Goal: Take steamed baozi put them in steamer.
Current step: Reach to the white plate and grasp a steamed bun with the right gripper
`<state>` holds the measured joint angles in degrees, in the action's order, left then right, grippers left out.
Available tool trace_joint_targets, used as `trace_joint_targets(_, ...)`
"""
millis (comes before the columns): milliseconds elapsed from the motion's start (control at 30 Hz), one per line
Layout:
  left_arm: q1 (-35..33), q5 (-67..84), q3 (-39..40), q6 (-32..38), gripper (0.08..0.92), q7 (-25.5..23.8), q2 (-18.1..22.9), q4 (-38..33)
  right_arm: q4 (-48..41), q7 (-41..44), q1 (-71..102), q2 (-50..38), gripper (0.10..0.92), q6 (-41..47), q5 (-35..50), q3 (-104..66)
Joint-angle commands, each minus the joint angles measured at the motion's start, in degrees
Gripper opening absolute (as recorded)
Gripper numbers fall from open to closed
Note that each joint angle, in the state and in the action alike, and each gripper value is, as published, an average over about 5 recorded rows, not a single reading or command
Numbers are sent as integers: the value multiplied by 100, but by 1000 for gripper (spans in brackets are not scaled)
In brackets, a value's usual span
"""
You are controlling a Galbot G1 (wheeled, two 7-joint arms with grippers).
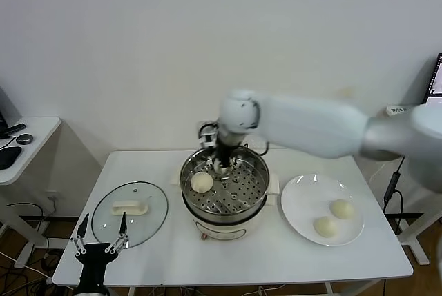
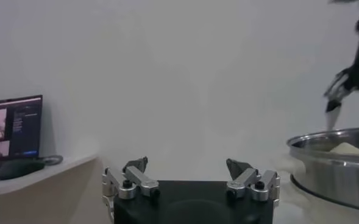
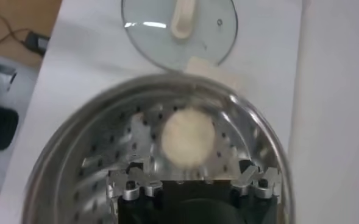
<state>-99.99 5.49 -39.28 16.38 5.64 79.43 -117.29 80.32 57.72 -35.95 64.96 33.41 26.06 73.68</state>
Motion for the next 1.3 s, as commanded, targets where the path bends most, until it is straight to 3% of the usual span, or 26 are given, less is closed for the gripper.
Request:
trace_joint_targets(33, 2, -8, 47, 3, 823, -10, -23, 17, 1339, 1309, -798, -2431, 823, -1124, -912, 251)
trace_joint_targets(267, 62, -49, 139, -10, 823, -21, -9, 97, 1589, 1388, -20, -3872, 823, -1656, -2047, 106)
trace_joint_targets(500, 74, -109, 145, -19, 823, -30, -25, 141, 1396, 1139, 1874, -4511, 823, -1862, -2843, -1126)
trace_joint_targets(800, -11, -157, 48, -18, 823, -30, -29, 192, 920, 885, 4125, -4374, 823, -1942, -3438, -2777)
trace_joint_targets(1300, -81, -182, -26, -10, 823, -29, 8, 232, 282, 620, 4911, -3864, 823, -1918, -3603, -3482)
